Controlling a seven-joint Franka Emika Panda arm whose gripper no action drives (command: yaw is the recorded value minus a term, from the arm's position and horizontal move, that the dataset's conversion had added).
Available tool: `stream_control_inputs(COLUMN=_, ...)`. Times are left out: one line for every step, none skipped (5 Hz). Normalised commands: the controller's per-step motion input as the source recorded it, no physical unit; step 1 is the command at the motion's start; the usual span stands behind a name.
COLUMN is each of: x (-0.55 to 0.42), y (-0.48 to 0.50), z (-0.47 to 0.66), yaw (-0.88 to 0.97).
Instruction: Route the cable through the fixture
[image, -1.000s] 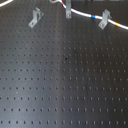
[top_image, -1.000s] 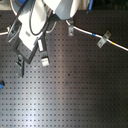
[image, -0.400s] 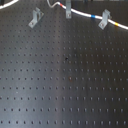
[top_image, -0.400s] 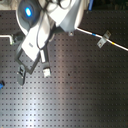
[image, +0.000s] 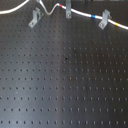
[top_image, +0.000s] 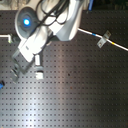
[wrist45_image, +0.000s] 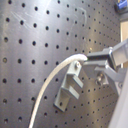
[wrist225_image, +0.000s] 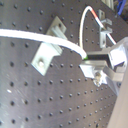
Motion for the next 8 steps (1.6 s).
stream_control_inputs(x=-0.441, y=0.427, z=0.02, yaw=0.21)
stream_control_inputs(x=-0.215, y=0.257, z=0.27, yaw=-0.03)
stream_control_inputs(x=-0.172, y=-0.041, z=0.29, yaw=-0.49)
stream_control_inputs(x=-0.198, y=-0.085, z=0.27, yaw=-0.59)
stream_control_inputs(x=-0.201, y=-0.104, z=0.21, yaw=-0.57)
stream_control_inputs(x=-0.100, y=-0.063, z=0.34, yaw=-0.54)
stream_control_inputs(x=-0.010, y=0.024, z=0.53, yaw=-0.51)
stream_control_inputs(x=-0.083, y=-0.005, z=0.52, yaw=-0.43)
